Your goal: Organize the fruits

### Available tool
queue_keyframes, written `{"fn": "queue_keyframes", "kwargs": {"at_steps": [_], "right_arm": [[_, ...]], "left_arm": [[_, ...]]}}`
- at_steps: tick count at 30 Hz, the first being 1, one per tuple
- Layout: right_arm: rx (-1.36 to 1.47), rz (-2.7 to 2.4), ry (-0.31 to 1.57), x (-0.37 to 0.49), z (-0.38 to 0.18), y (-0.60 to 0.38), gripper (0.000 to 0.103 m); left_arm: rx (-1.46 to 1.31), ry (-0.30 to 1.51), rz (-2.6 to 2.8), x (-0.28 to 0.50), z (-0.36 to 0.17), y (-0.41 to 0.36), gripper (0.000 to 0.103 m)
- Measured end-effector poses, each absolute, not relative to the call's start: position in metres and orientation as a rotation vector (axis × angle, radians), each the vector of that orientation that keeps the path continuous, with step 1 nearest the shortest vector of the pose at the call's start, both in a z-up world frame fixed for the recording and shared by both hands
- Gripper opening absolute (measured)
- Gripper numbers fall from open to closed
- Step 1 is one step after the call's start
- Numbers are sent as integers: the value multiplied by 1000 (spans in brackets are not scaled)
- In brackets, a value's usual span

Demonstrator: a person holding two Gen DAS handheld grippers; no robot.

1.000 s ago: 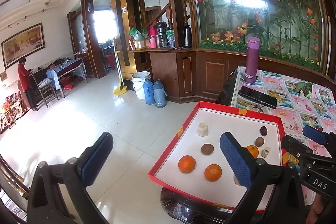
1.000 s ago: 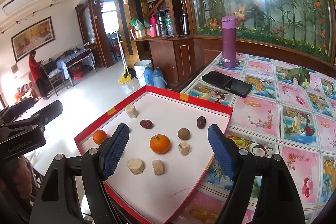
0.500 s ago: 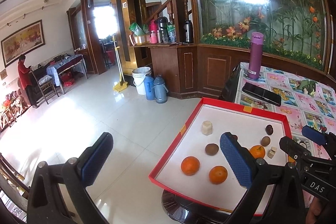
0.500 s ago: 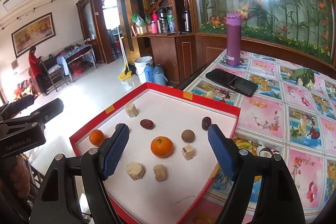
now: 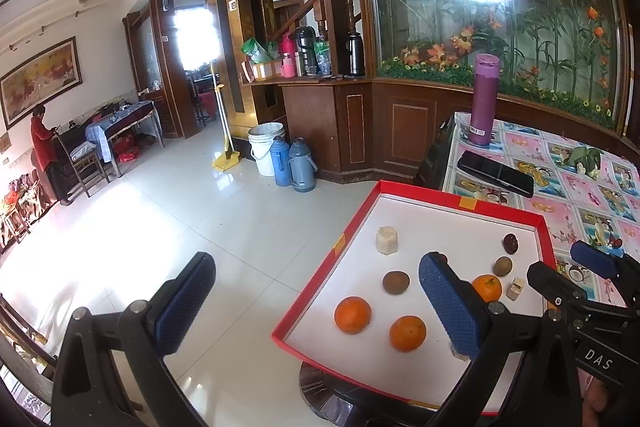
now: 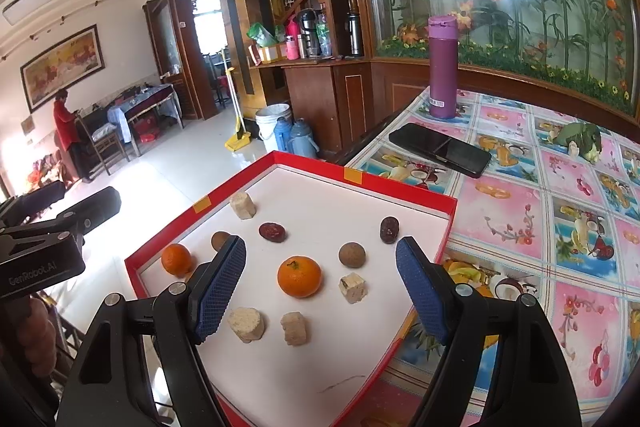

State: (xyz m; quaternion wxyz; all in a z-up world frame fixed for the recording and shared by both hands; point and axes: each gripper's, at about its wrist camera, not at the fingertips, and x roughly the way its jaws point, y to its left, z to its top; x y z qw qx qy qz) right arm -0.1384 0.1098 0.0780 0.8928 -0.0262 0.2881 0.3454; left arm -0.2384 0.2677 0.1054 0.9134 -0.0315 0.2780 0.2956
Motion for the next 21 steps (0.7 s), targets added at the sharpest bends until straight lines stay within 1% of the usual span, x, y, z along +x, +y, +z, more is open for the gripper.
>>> {"fn": "queue_keyframes", "kwargs": {"at_steps": [21], "right_arm": [[-35,715,604,-130,73,102,77]], "left_arm": [[-65,588,573,-228,104,257,103]]}}
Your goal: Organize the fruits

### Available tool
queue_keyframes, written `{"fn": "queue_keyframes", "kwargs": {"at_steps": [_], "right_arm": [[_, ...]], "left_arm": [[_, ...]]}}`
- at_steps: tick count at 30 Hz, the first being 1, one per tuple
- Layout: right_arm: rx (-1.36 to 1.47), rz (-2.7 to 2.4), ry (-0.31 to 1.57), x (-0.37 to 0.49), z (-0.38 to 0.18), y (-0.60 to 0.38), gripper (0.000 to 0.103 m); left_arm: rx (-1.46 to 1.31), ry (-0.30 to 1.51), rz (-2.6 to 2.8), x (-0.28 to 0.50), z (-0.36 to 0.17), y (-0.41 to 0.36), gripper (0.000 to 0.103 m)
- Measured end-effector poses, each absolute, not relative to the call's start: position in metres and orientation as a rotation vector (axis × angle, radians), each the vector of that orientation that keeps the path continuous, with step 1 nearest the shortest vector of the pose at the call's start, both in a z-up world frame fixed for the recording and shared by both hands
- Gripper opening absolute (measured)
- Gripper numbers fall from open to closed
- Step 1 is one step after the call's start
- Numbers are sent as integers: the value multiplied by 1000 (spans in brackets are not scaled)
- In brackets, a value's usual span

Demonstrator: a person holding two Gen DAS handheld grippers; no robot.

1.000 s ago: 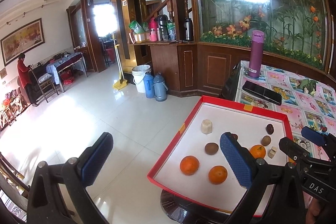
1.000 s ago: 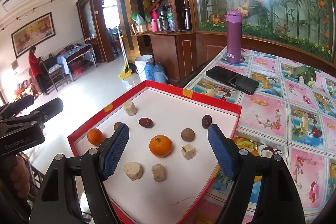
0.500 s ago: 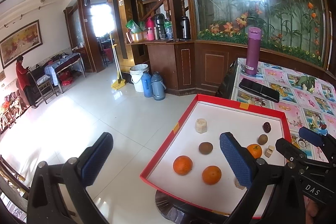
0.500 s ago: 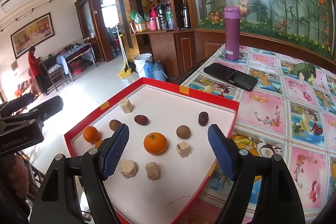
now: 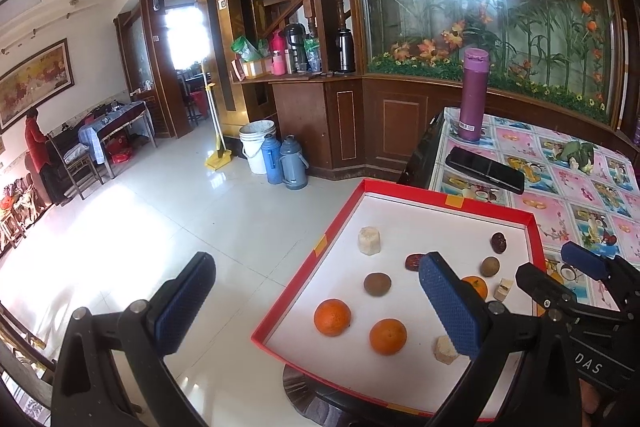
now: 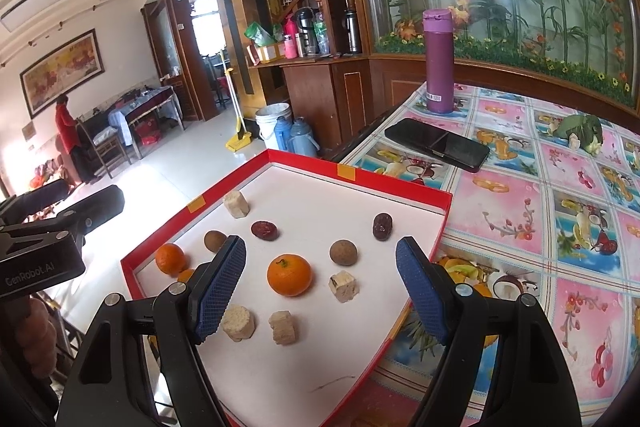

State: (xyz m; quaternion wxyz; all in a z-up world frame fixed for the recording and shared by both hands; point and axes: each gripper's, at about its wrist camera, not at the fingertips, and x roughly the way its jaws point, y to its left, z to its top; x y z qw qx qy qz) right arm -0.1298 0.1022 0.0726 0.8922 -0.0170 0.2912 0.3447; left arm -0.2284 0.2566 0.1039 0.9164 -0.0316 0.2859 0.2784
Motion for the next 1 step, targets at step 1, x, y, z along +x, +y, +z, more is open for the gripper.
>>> {"fn": "queue_keyframes", "kwargs": {"at_steps": [1], "right_arm": [[-35,714,603,-129,73,101,77]], "left_arm": [[-64,590,569,-227,104,255,103]]}}
